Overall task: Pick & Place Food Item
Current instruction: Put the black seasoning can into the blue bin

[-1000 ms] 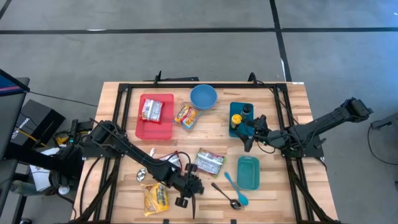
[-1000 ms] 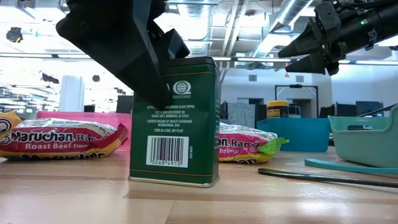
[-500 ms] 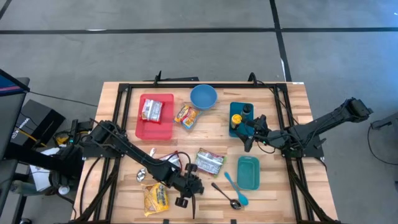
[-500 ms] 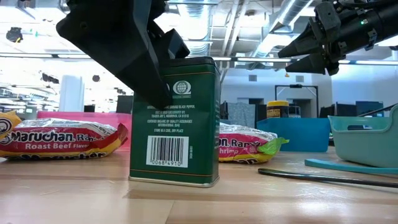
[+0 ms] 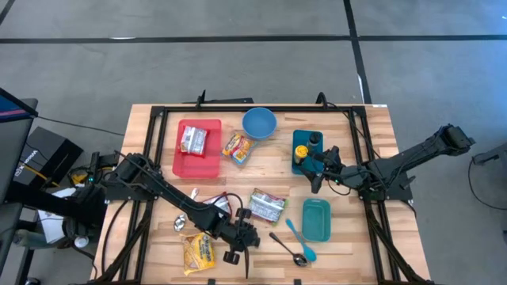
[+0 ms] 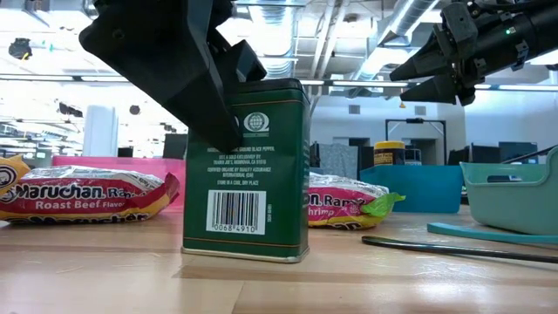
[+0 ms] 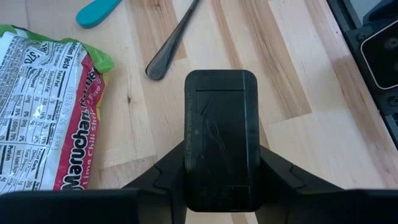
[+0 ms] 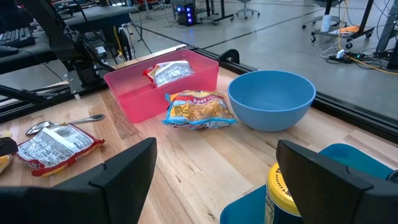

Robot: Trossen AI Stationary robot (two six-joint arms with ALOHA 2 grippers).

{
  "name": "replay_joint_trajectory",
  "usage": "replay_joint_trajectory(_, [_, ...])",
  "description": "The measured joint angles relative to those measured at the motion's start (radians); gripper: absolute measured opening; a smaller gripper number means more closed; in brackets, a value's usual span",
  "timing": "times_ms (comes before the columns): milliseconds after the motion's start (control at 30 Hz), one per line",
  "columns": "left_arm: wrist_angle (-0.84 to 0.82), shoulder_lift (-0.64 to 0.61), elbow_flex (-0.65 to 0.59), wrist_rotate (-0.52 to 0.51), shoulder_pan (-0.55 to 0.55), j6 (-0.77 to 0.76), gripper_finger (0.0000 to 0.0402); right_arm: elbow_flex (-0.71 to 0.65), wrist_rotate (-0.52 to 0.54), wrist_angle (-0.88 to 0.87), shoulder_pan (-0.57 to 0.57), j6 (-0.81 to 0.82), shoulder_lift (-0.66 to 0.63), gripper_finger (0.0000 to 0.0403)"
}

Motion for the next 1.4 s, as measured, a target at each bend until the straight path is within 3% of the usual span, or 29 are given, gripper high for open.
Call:
replay_joint_trajectory(467, [0.008,-0.001,0.0,0.0,0.0,0.0,0.0121,0.0,0.0,0.0,0.0,0.0,0.0,0.0324])
replay_joint_trajectory(1400, [0.039,-0.133,0.0,-0.002,0.086,0.074,0.0122,0.0,0.001,-0.005,0.0,0.0,0.0,0.0324])
